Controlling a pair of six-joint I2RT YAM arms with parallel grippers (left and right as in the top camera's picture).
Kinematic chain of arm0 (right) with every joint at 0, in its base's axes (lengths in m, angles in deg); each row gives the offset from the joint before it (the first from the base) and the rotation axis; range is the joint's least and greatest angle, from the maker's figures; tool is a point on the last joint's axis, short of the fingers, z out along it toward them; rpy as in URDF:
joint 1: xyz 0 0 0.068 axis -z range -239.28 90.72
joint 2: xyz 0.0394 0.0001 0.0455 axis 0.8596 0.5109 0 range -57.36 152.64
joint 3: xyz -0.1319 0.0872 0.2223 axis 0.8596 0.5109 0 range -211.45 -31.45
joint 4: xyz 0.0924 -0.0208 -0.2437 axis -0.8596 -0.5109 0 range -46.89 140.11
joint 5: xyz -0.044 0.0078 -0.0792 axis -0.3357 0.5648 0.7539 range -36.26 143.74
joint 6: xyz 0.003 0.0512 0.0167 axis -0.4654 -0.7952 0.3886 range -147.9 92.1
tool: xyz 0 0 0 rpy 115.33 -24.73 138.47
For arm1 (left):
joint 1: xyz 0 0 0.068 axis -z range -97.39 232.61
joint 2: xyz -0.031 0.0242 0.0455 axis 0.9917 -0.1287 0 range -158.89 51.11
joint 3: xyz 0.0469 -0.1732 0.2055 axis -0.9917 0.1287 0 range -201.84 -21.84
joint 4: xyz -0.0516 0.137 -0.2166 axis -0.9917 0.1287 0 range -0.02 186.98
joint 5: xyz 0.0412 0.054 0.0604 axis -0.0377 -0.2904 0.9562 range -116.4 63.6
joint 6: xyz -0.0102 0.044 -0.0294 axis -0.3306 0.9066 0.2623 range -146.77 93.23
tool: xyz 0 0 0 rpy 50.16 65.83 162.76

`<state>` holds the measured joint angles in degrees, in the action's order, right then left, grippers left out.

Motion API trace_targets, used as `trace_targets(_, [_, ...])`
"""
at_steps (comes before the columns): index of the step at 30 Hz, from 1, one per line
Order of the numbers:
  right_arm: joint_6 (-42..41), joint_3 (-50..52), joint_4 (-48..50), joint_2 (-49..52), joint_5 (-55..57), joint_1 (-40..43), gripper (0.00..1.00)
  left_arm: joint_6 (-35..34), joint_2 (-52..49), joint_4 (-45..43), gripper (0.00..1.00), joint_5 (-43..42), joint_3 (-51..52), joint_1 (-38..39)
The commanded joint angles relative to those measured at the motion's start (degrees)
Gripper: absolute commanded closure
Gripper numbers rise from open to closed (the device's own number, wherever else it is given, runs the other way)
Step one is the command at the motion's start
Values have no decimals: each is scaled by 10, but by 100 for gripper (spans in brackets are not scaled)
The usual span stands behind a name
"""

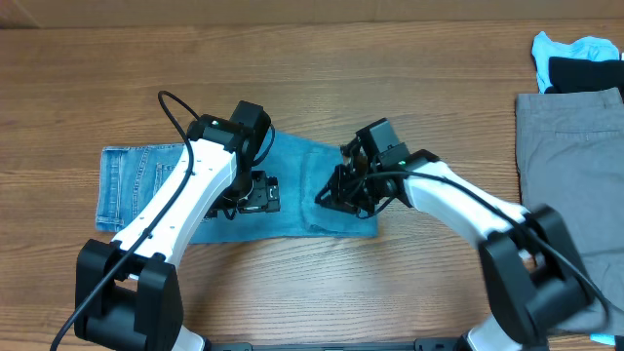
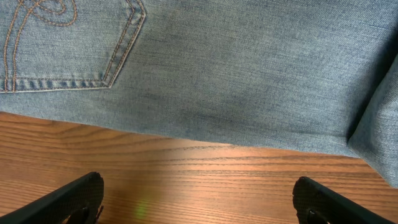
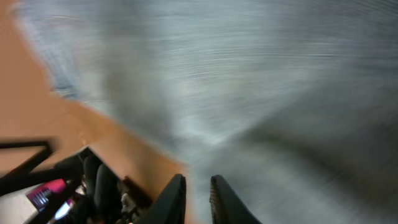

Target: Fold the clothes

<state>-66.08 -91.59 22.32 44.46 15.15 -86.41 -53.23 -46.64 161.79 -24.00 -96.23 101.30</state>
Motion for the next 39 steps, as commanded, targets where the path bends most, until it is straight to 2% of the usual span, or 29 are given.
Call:
trace_targets(1, [4, 0, 0, -48, 3, -15, 79, 1, -4, 0, 0, 6, 2, -3])
trace_targets(6, [4, 2, -4, -10, 4, -43, 80, 1, -4, 0, 0, 6, 2, -3])
trace_targets(13, [-46, 2, 30, 80, 10, -70, 80, 1, -4, 2, 0, 6, 2, -3])
trace_targets(15, [-60, 2, 29, 106, 10, -69, 84, 1, -4, 4, 0, 6, 2, -3])
trace_targets(18, [-66, 2, 33, 106, 16, -70, 94, 1, -4, 4, 0, 6, 2, -3])
trace_targets(23, [-53, 0, 6, 30, 98, -70, 93, 1, -4, 4, 0, 6, 2, -3])
trace_targets(26, [-34, -4, -41, -49, 152, -64, 80, 1, -4, 3, 0, 6, 2, -3])
trace_targets(27, [-34, -4, -54, -70, 170, -59, 67, 1, -4, 3, 0, 6, 2, -3])
trace_targets(29, [-33, -4, -87, -118, 214, -44, 32, 1, -4, 1, 0, 6, 2, -3])
trace_targets(30, [-31, -4, -101, -139, 232, -35, 19, 1, -4, 0, 0, 6, 2, -3])
trace_targets(31, [-6, -4, -123, -177, 258, -10, 0, 1, -4, -1, 0, 6, 2, -3])
trace_targets(34, [56, -4, -147, -206, 267, 52, 0, 1, -4, -2, 0, 6, 2, -3])
trace_targets(39, [126, 6, -152, -169, 249, 109, 0, 1, -4, -5, 0, 5, 2, -3])
